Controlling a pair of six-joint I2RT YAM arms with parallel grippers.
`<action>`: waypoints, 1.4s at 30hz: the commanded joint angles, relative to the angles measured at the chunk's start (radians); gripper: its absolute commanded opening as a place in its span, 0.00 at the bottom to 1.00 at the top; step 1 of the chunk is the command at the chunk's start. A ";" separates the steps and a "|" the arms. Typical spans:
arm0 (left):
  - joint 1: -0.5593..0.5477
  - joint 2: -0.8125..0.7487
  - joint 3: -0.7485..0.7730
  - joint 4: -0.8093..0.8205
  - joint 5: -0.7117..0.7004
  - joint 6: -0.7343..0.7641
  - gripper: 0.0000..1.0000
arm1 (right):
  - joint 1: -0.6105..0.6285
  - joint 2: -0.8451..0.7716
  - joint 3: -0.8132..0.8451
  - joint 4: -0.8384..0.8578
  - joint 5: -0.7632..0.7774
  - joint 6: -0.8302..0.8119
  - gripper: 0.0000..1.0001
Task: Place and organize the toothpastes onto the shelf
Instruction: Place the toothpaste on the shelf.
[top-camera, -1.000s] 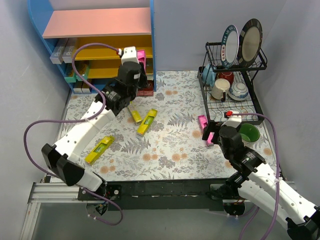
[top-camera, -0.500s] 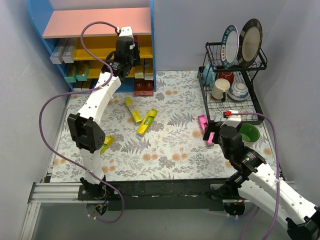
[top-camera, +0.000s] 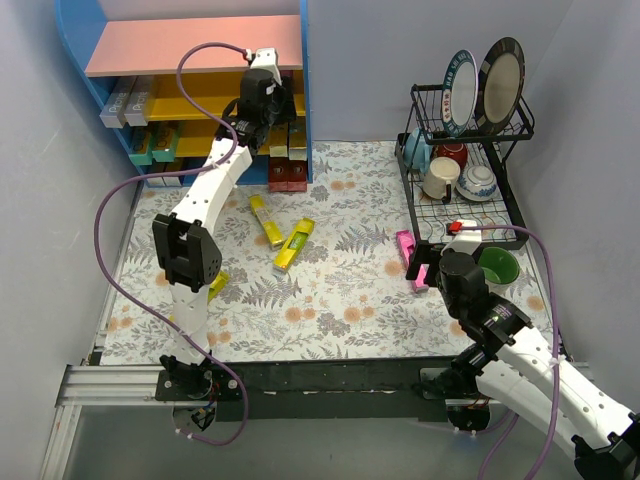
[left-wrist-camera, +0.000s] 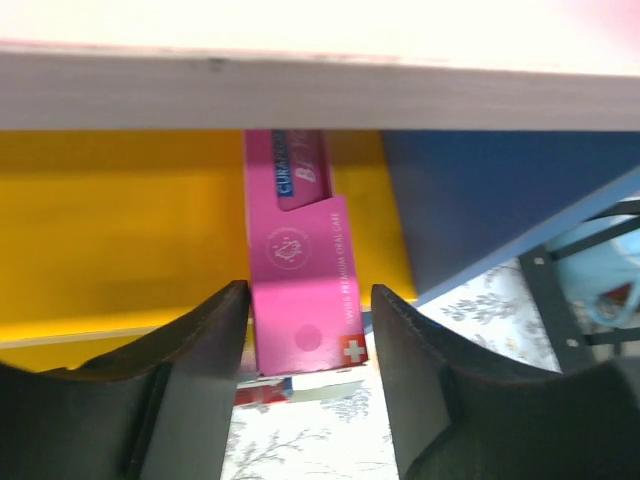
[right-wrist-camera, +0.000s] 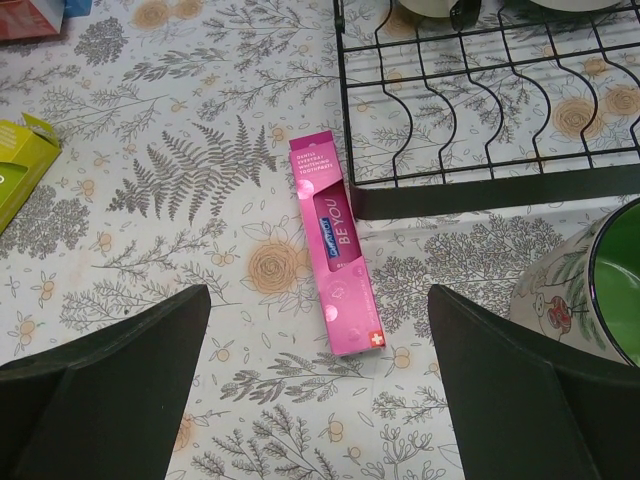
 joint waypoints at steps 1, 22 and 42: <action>-0.015 -0.039 0.024 0.057 0.104 -0.041 0.53 | -0.003 0.003 0.033 0.045 0.014 -0.014 0.98; -0.006 -0.062 -0.063 0.199 0.184 0.006 0.71 | -0.003 0.093 0.060 -0.007 -0.092 -0.030 0.98; -0.006 -0.895 -0.974 0.267 0.077 -0.069 0.98 | -0.224 0.584 0.171 -0.080 -0.267 -0.011 0.94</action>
